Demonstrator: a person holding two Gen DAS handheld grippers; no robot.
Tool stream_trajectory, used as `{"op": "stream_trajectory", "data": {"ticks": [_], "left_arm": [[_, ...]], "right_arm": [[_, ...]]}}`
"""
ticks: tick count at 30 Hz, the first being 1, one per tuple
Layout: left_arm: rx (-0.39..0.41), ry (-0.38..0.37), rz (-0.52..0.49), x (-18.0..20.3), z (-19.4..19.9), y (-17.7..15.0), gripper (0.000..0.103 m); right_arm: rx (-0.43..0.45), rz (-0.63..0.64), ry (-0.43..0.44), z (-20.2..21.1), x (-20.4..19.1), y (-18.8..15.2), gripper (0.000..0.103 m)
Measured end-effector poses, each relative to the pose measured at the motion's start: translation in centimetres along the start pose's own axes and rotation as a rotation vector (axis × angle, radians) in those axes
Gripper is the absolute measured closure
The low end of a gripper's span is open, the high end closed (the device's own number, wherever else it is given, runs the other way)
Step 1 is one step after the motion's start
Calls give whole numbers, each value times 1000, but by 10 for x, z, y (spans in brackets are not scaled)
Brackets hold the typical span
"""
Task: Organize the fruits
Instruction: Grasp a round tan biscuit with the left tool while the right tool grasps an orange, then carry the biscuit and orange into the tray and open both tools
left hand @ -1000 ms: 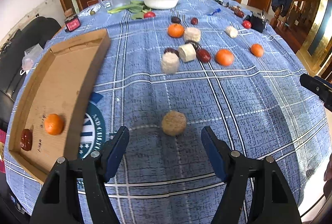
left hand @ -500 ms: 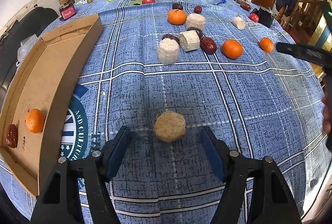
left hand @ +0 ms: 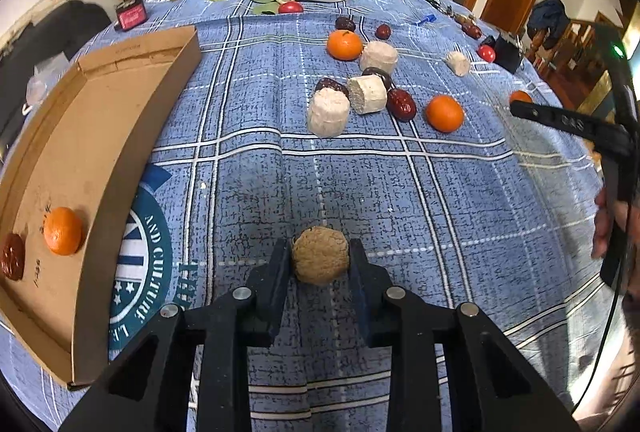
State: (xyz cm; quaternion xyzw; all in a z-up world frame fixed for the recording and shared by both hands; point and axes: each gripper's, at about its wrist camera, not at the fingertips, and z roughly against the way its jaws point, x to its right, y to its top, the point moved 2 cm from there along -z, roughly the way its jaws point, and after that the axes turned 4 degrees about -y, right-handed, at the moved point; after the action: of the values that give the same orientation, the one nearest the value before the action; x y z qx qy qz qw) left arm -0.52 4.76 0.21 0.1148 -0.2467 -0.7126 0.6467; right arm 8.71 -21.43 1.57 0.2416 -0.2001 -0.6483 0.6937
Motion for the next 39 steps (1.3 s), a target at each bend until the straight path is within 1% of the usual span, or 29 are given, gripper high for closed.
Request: {"op": "stream_trajectory", "data": {"ticks": [4, 5, 6, 7, 9, 10, 13, 16, 19, 25, 31, 35, 39], "left_arm": [[15, -6, 15, 2, 12, 1, 76], [18, -19, 18, 3, 16, 1, 76], [16, -47, 27, 5, 20, 0, 76], [22, -68, 25, 10, 26, 0, 76], [37, -75, -19, 20, 33, -1, 76], [44, -77, -38, 24, 36, -1, 76], [71, -128, -68, 28, 46, 2, 76], [80, -138, -97, 27, 48, 8, 76], [87, -145, -106, 21, 49, 12, 76], [105, -148, -105, -8, 57, 16, 75], [134, -121, -35, -56, 69, 22, 75], [159, -77, 30, -97, 79, 24, 75], [168, -24, 93, -137, 86, 23, 75]], "right_arm": [[38, 15, 49, 26, -8, -7, 72], [46, 19, 63, 33, -11, -10, 72], [57, 24, 75, 41, -14, -13, 72], [63, 29, 79, 46, -16, -14, 72], [76, 41, 86, 57, -23, -20, 71], [77, 42, 88, 59, -24, -21, 71], [76, 59, 80, 69, -36, -29, 71], [72, 65, 60, 74, -50, -37, 71], [57, 57, 63, 74, -62, -43, 71], [39, 67, 58, 69, -98, -44, 71], [34, 126, 81, 62, -147, -30, 71], [37, 179, 119, 58, -186, -19, 70], [42, 230, 171, 54, -229, -8, 70]]}}
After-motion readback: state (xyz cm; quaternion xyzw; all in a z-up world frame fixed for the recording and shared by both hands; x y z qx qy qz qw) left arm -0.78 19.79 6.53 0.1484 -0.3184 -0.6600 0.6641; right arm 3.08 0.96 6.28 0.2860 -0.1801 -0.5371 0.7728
